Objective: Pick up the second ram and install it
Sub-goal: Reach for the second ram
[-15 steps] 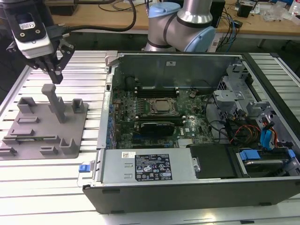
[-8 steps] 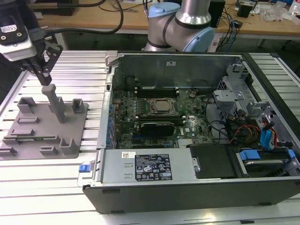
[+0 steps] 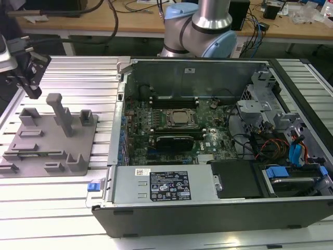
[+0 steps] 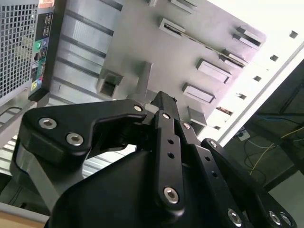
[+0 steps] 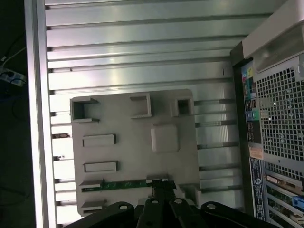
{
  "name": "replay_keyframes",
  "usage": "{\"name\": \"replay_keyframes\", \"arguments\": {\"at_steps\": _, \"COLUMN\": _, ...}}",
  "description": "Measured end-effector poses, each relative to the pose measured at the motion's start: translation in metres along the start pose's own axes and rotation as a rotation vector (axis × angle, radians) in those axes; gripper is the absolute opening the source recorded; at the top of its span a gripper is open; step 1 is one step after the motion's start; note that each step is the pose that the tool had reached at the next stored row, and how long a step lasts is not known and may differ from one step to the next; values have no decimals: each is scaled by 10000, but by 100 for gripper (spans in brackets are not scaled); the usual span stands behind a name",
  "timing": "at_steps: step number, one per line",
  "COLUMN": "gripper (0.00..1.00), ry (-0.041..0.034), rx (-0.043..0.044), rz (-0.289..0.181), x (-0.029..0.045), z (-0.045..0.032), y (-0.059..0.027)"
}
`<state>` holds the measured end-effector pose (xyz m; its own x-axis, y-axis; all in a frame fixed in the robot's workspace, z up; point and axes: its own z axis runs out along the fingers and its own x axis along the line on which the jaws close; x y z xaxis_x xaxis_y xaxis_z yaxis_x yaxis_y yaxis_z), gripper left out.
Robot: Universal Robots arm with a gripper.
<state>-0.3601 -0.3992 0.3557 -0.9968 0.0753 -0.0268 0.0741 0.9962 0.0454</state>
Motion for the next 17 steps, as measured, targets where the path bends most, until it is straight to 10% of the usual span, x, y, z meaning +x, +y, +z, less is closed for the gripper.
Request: {"name": "replay_keyframes", "arguments": {"at_steps": 17, "gripper": 8, "ry": 1, "rx": -1, "rz": -1, "x": 421, "z": 347, "y": -177}}
